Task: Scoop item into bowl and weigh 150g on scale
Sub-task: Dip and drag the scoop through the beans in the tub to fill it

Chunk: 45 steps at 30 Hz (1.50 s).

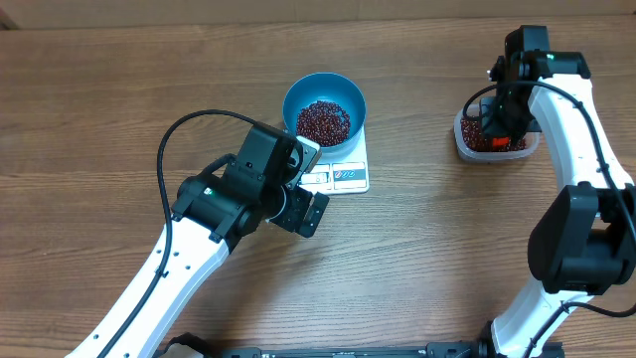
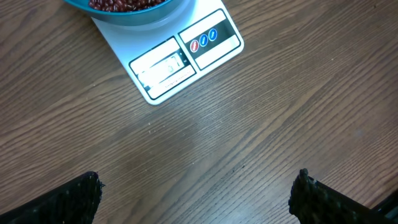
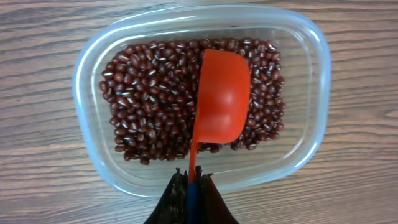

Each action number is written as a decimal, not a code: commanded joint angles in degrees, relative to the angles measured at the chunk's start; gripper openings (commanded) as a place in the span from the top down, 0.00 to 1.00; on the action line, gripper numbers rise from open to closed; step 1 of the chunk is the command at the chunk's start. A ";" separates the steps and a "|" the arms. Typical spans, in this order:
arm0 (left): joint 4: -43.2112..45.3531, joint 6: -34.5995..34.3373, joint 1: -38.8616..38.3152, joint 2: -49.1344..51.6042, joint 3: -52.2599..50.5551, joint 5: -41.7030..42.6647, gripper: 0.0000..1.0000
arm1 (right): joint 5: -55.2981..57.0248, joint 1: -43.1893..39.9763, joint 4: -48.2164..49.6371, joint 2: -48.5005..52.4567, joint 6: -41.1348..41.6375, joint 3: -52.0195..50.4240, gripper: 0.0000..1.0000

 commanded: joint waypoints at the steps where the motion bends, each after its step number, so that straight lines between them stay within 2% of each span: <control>1: 0.11 0.04 -0.28 -0.17 0.15 0.76 0.00 | -2.82 0.50 0.26 1.40 -0.04 -0.17 0.96; 11: 0.11 0.04 -0.28 -0.17 0.15 0.76 0.00 | -16.83 0.74 0.94 1.77 -0.28 -0.17 0.96; 23: 0.11 0.04 -0.28 -0.17 0.15 0.76 0.00 | -18.12 0.68 0.52 1.66 -0.31 -0.17 0.97; 27: 0.11 0.04 -0.28 -0.17 0.15 0.76 0.00 | -20.90 0.24 -0.17 1.64 -2.75 -0.17 0.97; 36: 0.11 0.04 -0.28 -0.17 0.15 0.76 0.00 | -25.27 -3.32 -0.11 1.64 -3.02 -0.17 0.96; 45: 0.11 0.04 -0.28 -0.17 0.17 0.76 0.01 | -37.59 -8.11 -0.11 1.64 -6.51 -0.17 0.96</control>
